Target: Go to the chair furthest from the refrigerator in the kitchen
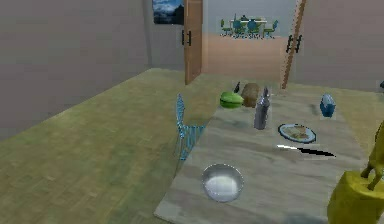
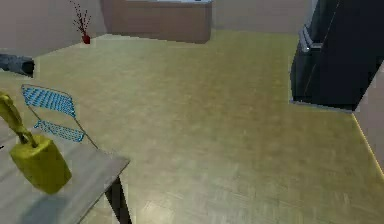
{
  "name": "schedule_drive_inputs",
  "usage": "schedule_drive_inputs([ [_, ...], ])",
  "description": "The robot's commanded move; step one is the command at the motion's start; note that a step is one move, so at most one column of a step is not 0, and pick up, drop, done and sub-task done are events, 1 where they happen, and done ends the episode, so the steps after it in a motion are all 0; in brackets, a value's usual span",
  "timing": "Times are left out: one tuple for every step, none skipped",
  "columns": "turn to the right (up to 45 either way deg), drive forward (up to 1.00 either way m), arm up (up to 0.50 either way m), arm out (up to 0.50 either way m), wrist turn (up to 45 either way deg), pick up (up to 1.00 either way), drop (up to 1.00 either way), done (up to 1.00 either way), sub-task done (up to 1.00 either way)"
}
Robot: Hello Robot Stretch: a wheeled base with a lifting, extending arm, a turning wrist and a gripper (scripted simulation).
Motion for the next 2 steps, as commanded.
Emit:
schedule_drive_inputs([
  [0.0, 1.00, 0.00, 0.00, 0.0, 0.00, 0.00, 0.00, 0.00],
  [0.0, 0.00, 0.00, 0.00, 0.0, 0.00, 0.00, 1.00, 0.00],
])
